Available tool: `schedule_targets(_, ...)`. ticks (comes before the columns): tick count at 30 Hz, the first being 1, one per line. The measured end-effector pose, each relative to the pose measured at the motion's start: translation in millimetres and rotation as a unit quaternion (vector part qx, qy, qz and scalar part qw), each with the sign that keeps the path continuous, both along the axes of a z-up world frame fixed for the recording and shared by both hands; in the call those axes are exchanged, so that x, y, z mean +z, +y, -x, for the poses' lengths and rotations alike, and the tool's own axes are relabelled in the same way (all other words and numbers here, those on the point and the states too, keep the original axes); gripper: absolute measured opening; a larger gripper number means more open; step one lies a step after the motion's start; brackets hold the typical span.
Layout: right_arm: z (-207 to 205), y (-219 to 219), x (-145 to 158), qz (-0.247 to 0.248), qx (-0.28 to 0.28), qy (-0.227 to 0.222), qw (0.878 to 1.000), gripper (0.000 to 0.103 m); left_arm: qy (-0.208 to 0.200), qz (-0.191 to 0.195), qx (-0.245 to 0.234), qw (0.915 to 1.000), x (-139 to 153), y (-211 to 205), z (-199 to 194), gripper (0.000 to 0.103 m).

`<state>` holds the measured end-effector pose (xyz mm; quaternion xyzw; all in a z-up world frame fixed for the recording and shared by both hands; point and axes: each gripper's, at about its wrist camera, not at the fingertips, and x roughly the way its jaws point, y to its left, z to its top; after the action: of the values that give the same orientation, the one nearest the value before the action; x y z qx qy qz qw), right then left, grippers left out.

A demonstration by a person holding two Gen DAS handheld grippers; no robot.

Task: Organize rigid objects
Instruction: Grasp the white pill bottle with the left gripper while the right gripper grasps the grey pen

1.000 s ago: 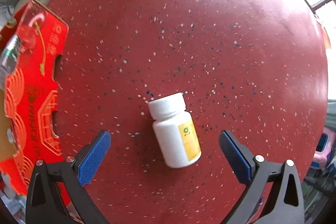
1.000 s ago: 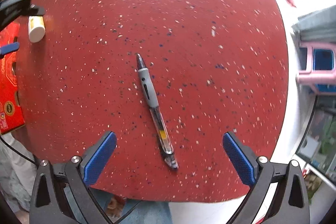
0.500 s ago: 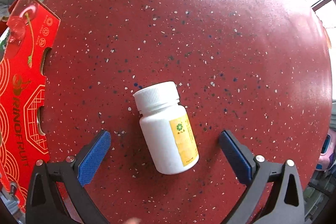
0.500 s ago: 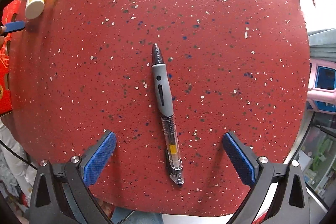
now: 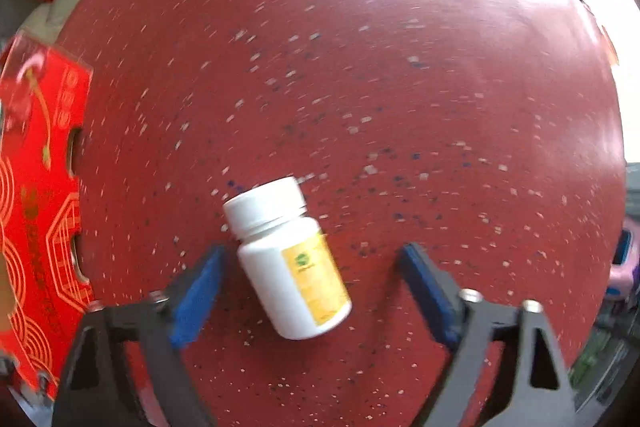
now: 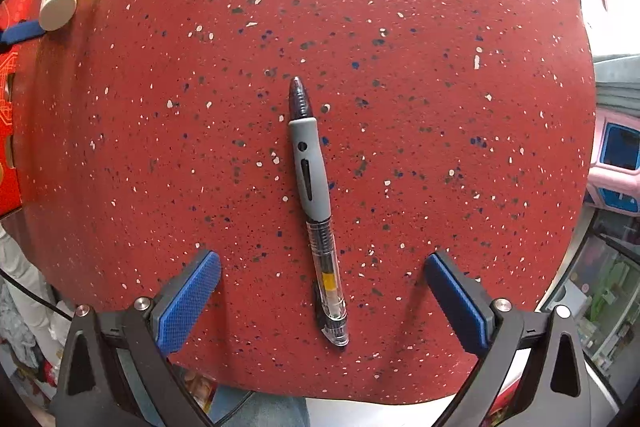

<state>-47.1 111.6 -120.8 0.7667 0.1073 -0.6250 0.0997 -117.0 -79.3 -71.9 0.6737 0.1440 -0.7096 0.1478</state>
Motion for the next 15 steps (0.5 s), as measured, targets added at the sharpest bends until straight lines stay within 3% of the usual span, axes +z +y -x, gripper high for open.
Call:
schedule_targets(2, -3.6, -6.6, 7.0, 0.004, 0.015, 0.009, 1.000, 0.083, 0.004, -0.004, -0.023, 0.9997, 4.5, 6.0, 1.8, 0.052)
schedule_targets(4, -4.9, -12.9, 13.0, 0.007, 0.029, 0.011, 0.999, 0.053, -0.002, -0.012, -0.042, 0.9990, 6.2, 10.8, 3.1, 0.038)
schedule_targets(5, -5.0, -14.9, 15.0, 0.010, 0.031, 0.011, 0.999, 0.043, -0.005, -0.018, -0.046, 0.9988, 6.0, 11.3, 2.3, 0.038)
schedule_targets(6, -4.8, -15.8, 16.0, 0.011, 0.031, 0.008, 0.999, 0.025, -0.007, -0.025, -0.048, 0.9985, 6.0, 11.4, 0.1, 0.038)
schedule_targets(7, -4.8, -16.0, 15.8, 0.010, 0.029, 0.005, 1.000, 0.015, -0.007, -0.026, -0.052, 0.9983, 8.9, 11.4, 1.9, 0.038)
schedule_targets(15, -14.0, -16.0, 35.5, 0.029, 0.023, 0.011, 0.999, 0.011, -0.002, -0.036, -0.122, 0.9918, 30.9, 16.9, -65.7, 0.038)
